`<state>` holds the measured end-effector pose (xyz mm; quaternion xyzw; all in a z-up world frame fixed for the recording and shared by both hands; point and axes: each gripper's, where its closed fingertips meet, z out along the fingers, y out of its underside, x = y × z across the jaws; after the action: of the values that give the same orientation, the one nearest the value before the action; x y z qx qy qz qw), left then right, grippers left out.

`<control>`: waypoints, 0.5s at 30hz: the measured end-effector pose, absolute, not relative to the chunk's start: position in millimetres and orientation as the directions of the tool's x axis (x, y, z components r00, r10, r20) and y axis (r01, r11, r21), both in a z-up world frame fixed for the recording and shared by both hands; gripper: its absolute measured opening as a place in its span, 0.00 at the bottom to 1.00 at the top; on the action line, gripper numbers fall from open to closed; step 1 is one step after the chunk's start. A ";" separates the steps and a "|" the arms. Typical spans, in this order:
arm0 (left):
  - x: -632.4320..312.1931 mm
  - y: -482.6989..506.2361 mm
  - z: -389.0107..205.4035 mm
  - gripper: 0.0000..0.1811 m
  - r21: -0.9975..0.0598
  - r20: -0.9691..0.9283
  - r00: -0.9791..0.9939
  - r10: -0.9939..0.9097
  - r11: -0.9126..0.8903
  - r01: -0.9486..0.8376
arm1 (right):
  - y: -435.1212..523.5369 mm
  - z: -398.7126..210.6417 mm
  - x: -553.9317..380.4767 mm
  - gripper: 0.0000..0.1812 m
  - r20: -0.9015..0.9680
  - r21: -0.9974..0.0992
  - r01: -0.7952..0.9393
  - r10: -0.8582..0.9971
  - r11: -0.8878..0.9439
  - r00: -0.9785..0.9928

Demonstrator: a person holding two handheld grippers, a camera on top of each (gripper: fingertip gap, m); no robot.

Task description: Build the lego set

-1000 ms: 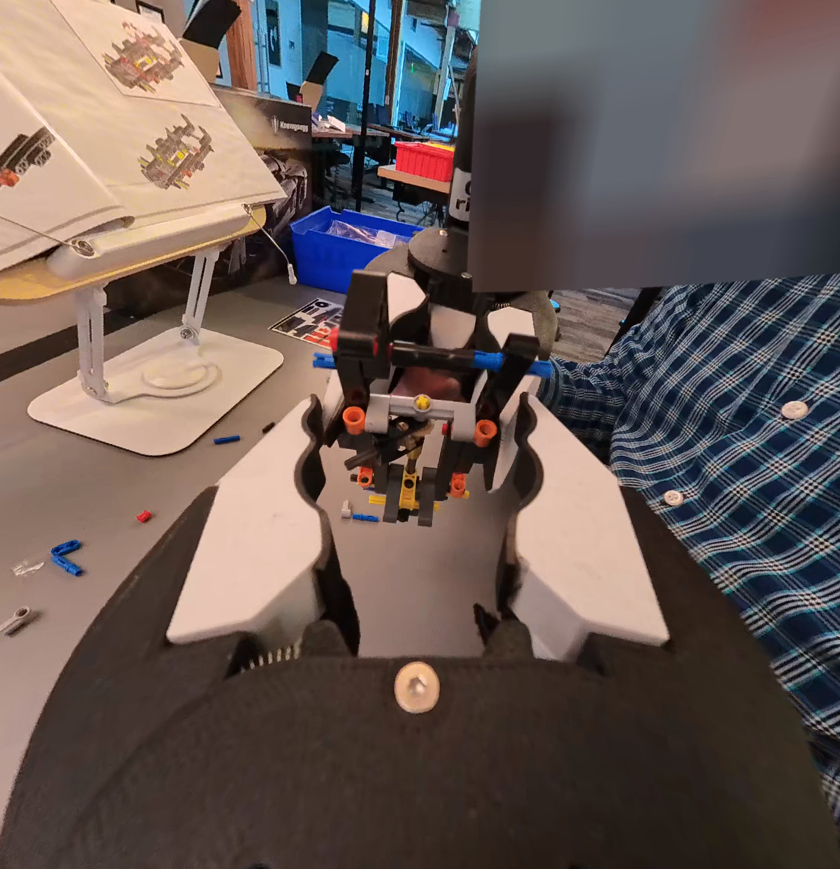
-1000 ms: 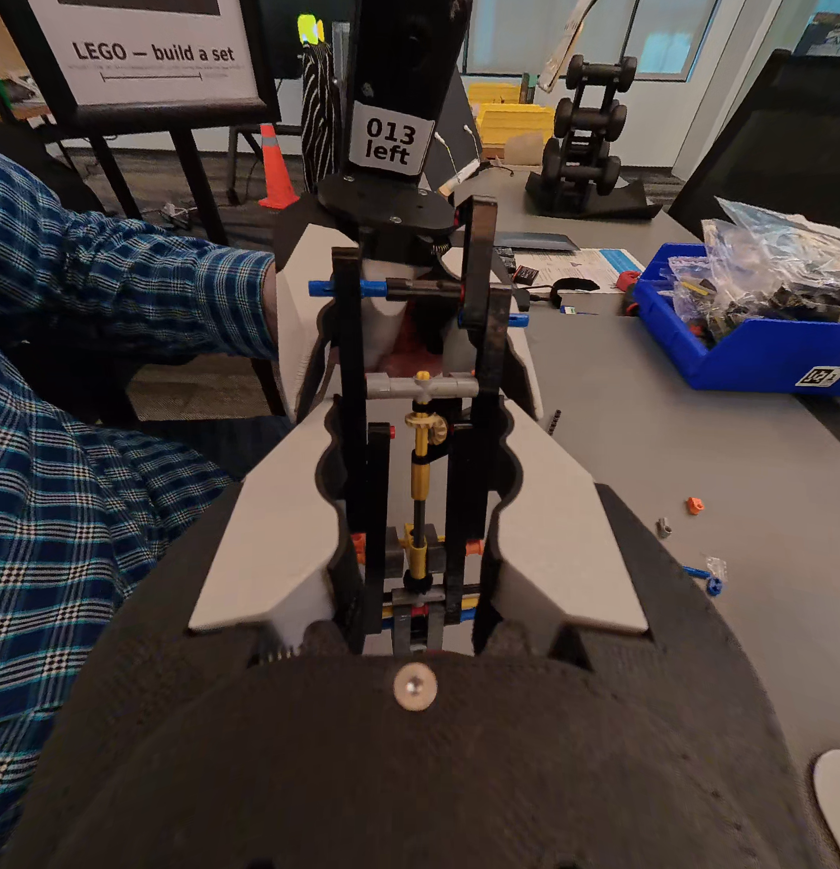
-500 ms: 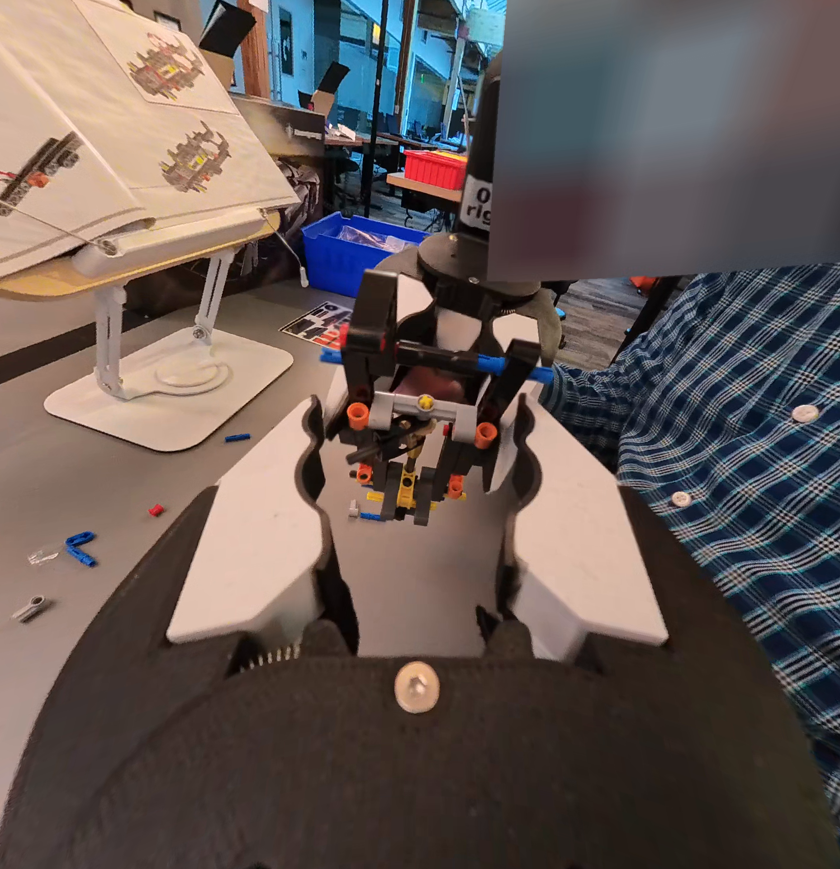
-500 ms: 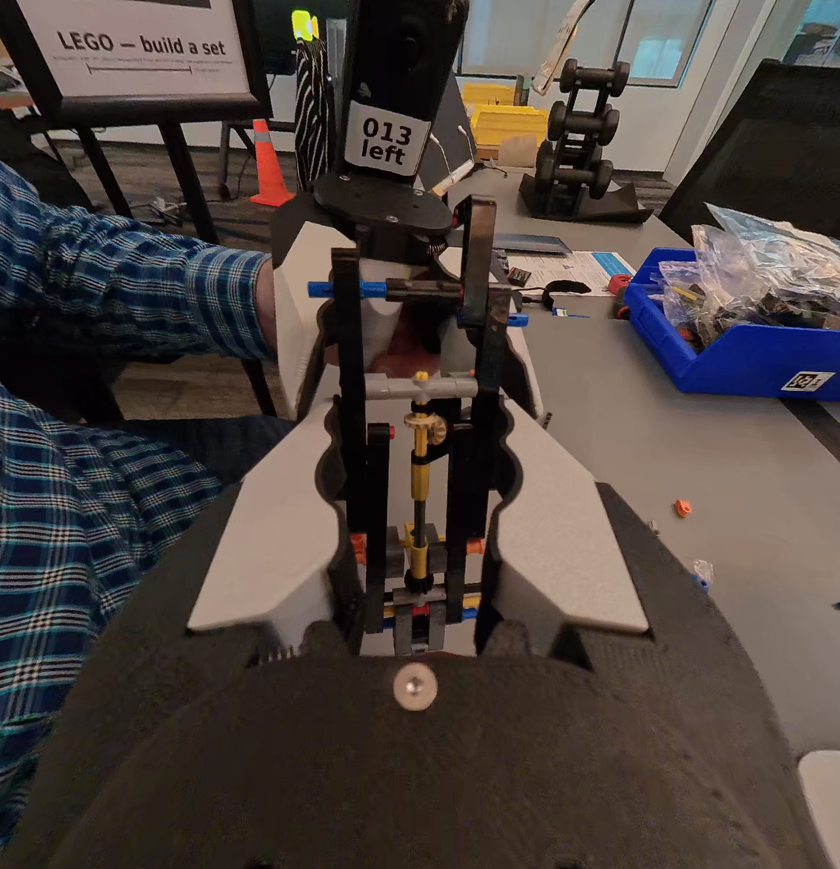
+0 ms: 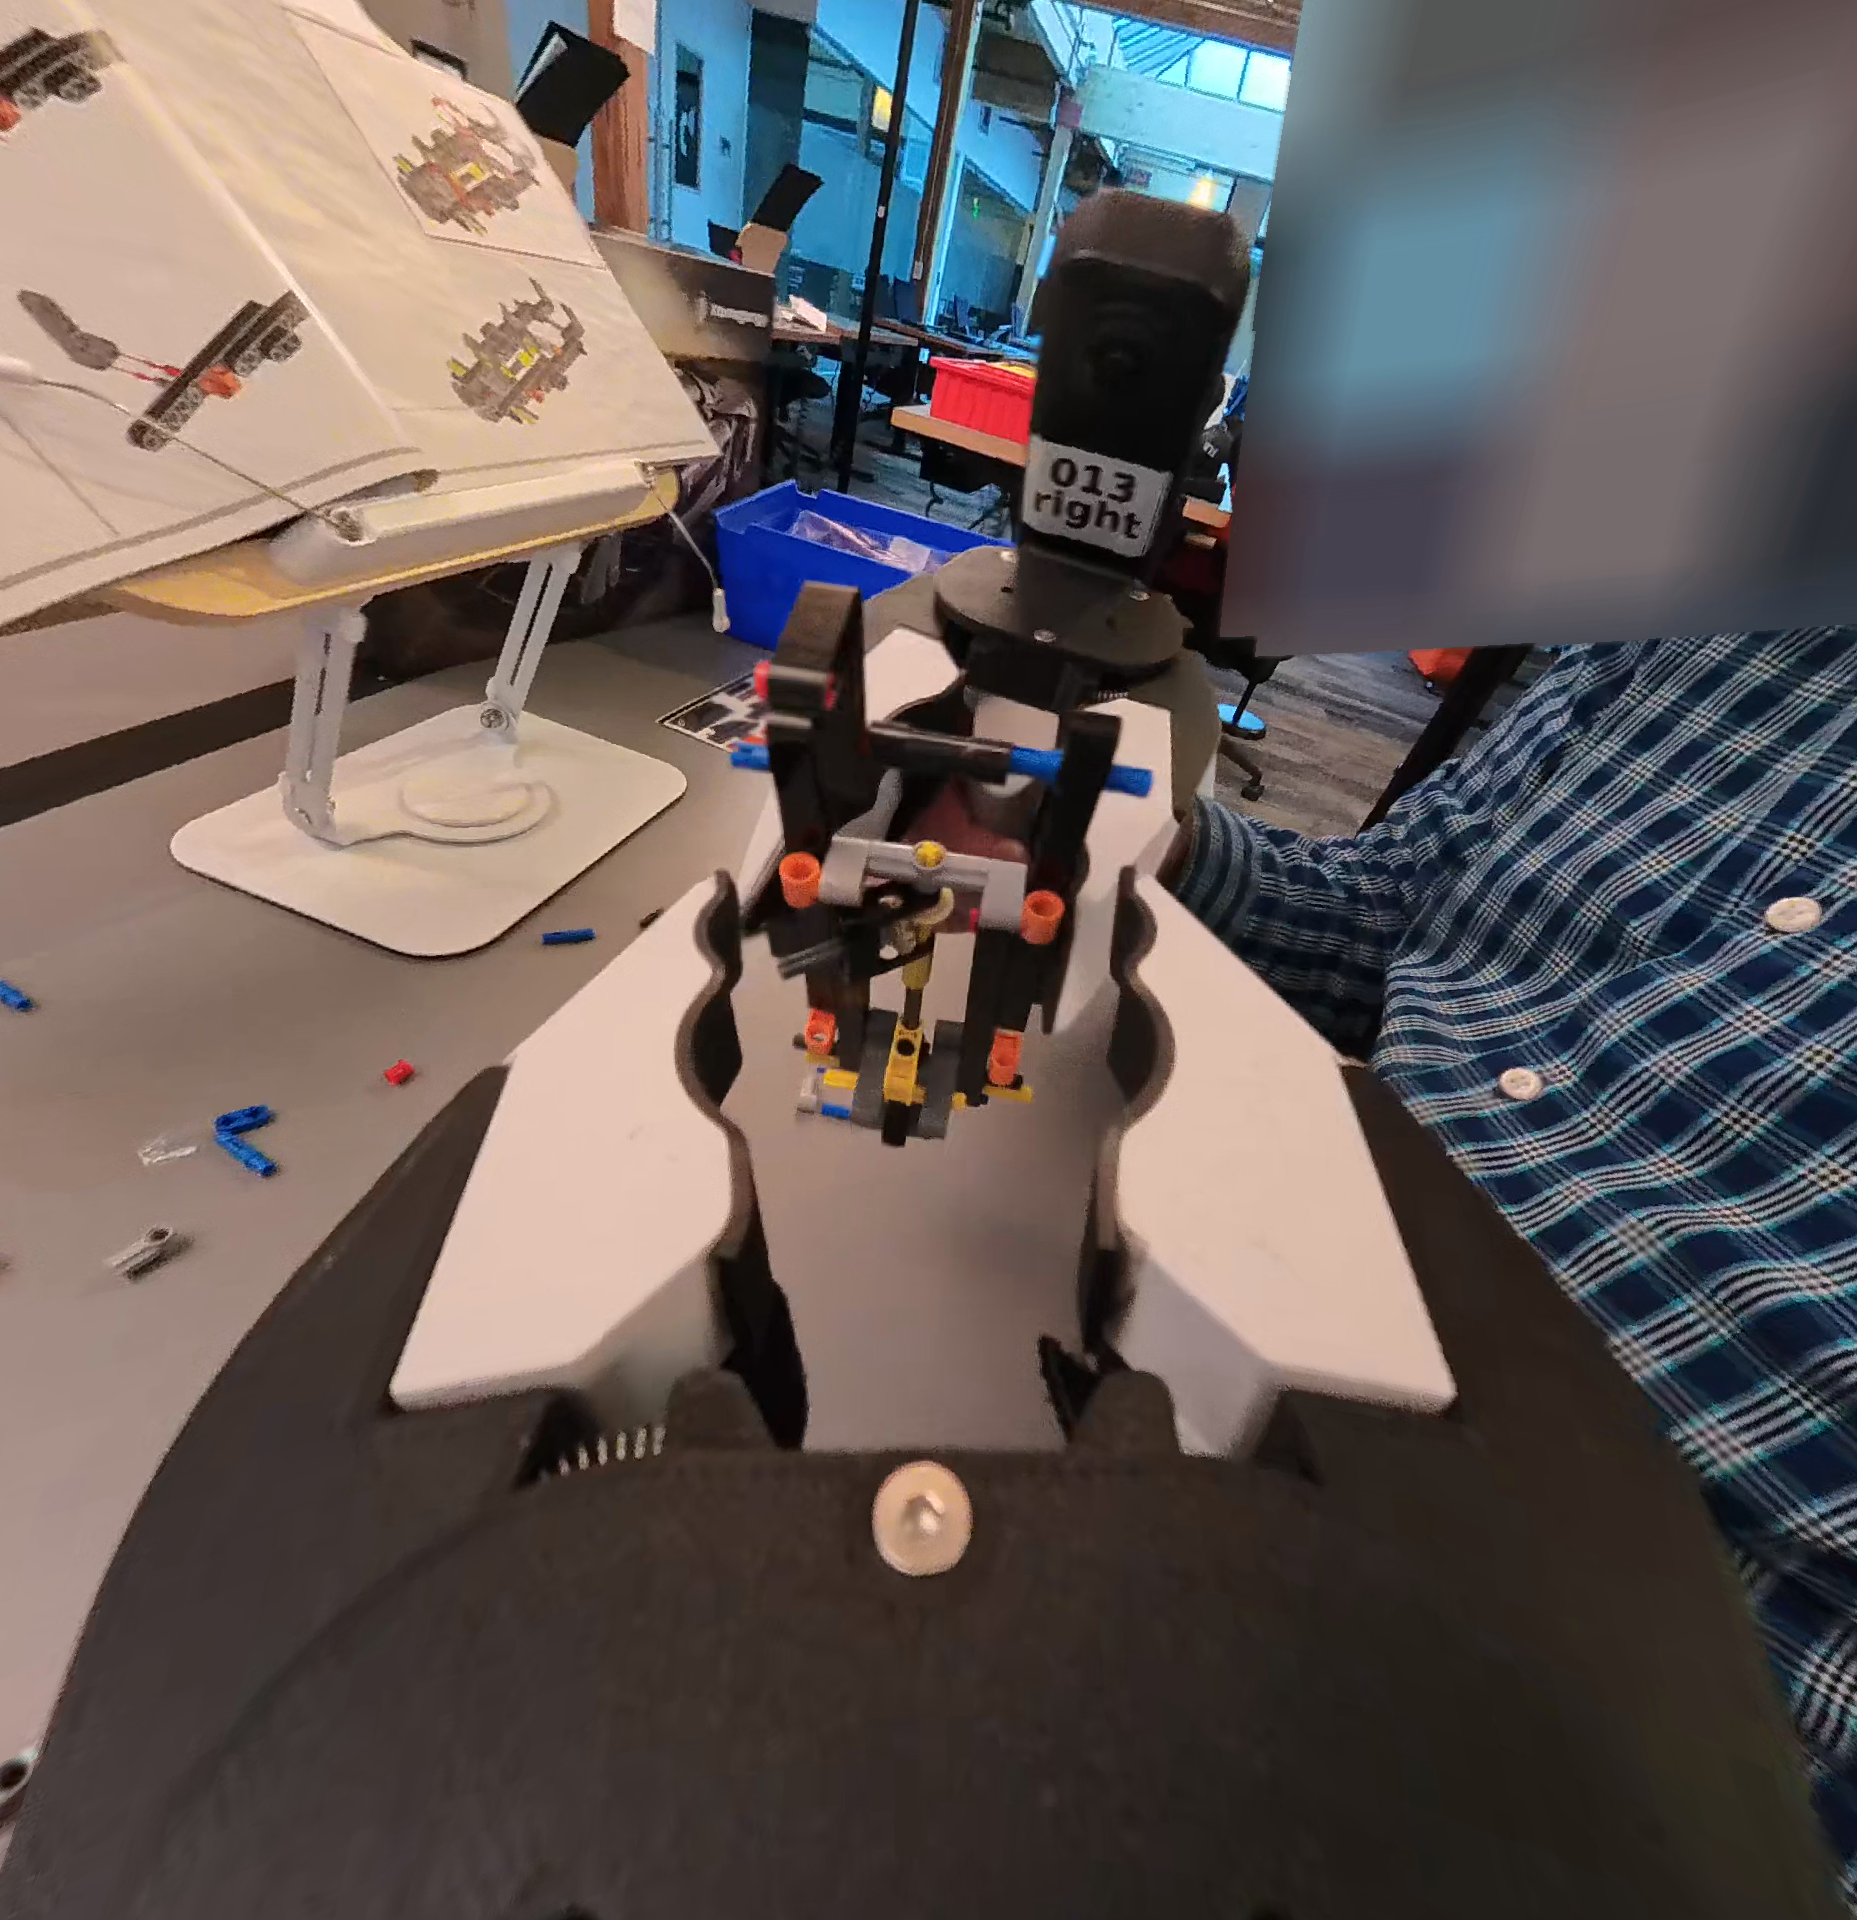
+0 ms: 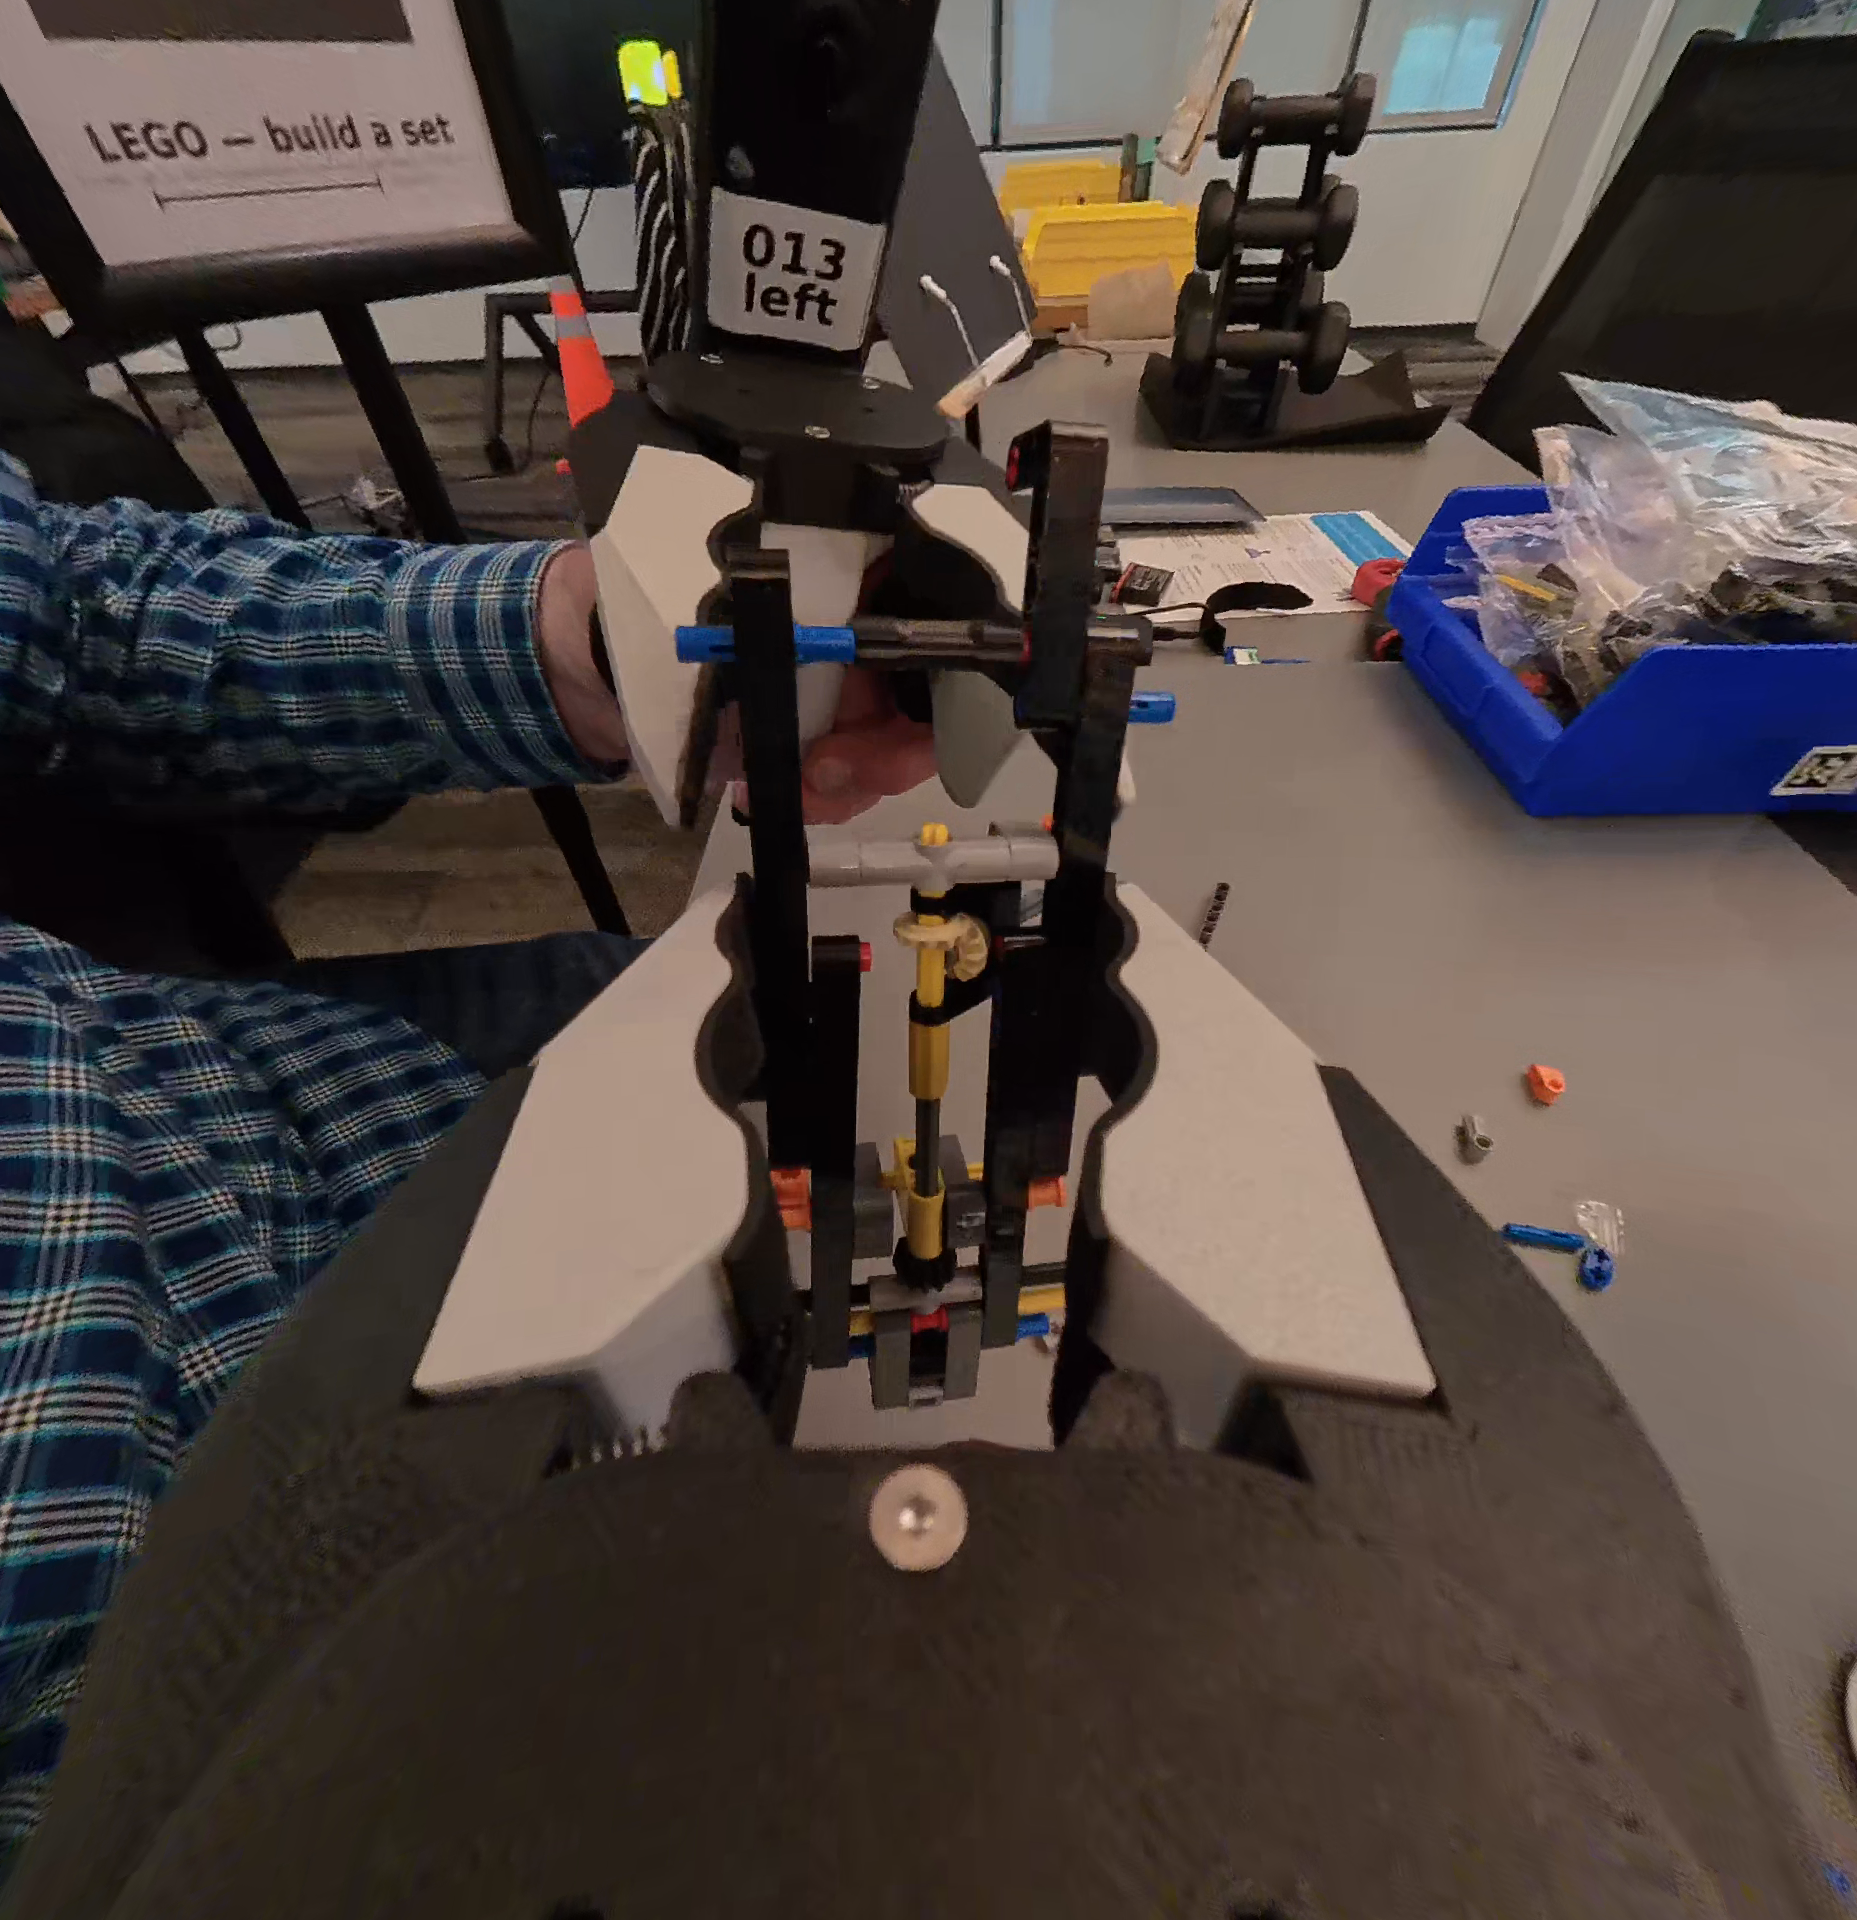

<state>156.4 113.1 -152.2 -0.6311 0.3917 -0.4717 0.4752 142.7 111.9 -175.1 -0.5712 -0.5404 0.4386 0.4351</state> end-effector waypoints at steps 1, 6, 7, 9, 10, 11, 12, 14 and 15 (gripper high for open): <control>152.3 114.9 -152.7 0.39 -0.968 0.227 0.258 -0.939 -0.247 -0.045 | 114.0 -176.4 142.9 0.34 -0.020 -0.969 0.244 0.999 -0.031 0.046; 138.8 114.1 -145.9 0.39 -0.964 0.240 0.289 -0.927 -0.263 -0.043 | 130.7 -191.2 143.7 0.34 0.159 -0.922 0.379 0.972 0.084 0.171; 137.1 113.4 -144.0 0.38 -0.964 0.237 0.300 -0.924 -0.263 -0.047 | 132.7 -192.8 143.5 0.34 0.195 -0.910 0.399 0.963 0.108 0.185; 134.1 115.0 -147.2 0.37 -0.961 0.219 0.344 -0.913 -0.263 -0.087 | 137.8 -195.0 143.8 0.34 0.282 -0.882 0.442 0.935 0.165 0.213; 134.2 114.0 -147.5 0.36 -0.960 0.216 0.352 -0.911 -0.264 -0.093 | 140.4 -195.4 144.2 0.34 0.330 -0.864 0.464 0.916 0.197 0.226; 134.2 114.8 -149.0 0.35 -0.958 0.215 0.370 -0.904 -0.268 -0.100 | 142.6 -195.6 144.4 0.34 0.377 -0.845 0.484 0.896 0.228 0.236; 134.8 115.2 -152.1 0.35 -0.956 0.203 0.387 -0.899 -0.267 -0.120 | 144.0 -195.3 144.5 0.34 0.419 -0.827 0.501 0.875 0.256 0.243; 135.4 116.0 -158.6 0.36 -0.952 0.162 0.420 -0.893 -0.254 -0.171 | 145.1 -194.4 144.2 0.35 0.483 -0.796 0.526 0.839 0.300 0.251; 135.5 116.3 -160.7 0.35 -0.948 0.154 0.430 -0.889 -0.256 -0.190 | 144.5 -193.3 143.9 0.35 0.502 -0.788 0.529 0.827 0.315 0.254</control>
<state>135.5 116.3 -160.7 -0.7009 0.3849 -0.3696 0.4732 143.9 144.5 -193.3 -0.5692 -0.5956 0.1353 0.5504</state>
